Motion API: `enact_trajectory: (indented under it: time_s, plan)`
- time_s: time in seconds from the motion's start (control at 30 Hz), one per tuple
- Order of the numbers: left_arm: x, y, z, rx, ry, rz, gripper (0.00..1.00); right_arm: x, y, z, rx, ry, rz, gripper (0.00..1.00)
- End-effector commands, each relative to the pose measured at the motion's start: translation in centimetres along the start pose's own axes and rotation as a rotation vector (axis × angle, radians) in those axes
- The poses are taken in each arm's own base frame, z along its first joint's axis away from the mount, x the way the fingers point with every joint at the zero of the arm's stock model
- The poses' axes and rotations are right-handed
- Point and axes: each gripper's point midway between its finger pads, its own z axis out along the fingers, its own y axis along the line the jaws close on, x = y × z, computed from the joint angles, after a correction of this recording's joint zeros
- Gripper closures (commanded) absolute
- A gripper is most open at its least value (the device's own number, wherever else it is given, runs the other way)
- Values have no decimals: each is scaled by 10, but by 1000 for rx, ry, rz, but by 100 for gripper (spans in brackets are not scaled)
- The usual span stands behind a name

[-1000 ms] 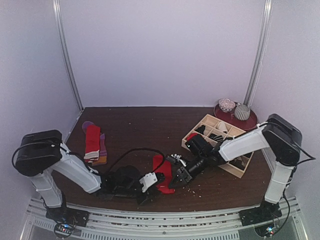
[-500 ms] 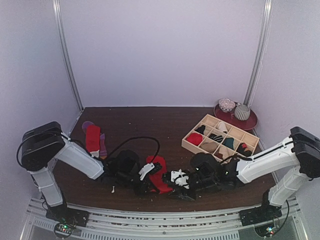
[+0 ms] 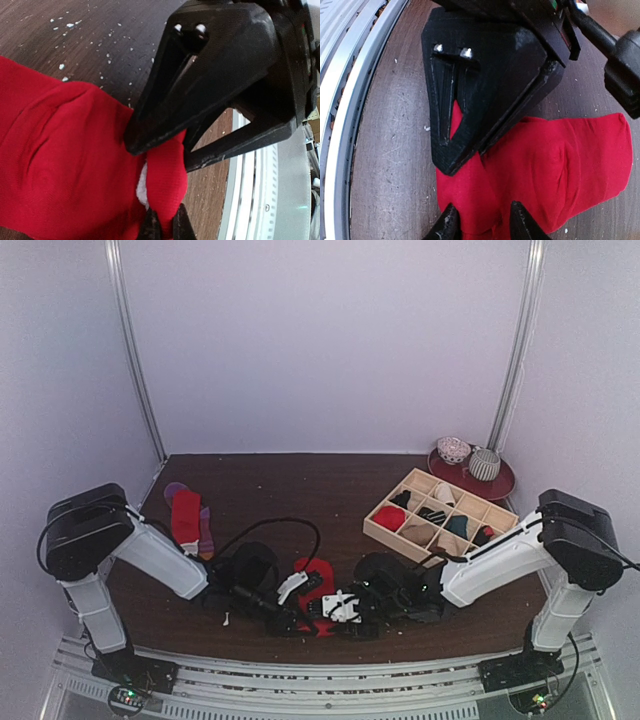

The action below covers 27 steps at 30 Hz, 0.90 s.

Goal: Roll the socks
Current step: Roll a pair of socks at the center of the board.

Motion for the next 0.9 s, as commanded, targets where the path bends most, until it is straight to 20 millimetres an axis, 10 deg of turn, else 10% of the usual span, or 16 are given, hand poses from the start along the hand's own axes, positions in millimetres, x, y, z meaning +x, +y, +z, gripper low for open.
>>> enact_trajectory:
  time_s: [0.0,0.27,0.53,0.73,0.87]
  plan:
    - [84,29,-2,-95,242,-190,100,8,18,4,-52,39,22,65]
    - [69,32,-3,-109,200,-151,98,22,34,11,-120,89,157,80]
    - [-14,21,-54,-298,-80,166,68,20,49,-1,-362,75,530,90]
    - [-60,-21,-103,-442,-366,545,58,6,54,-10,-651,96,883,88]
    - [-60,-49,-95,-426,-407,728,57,8,40,-11,-777,123,1139,88]
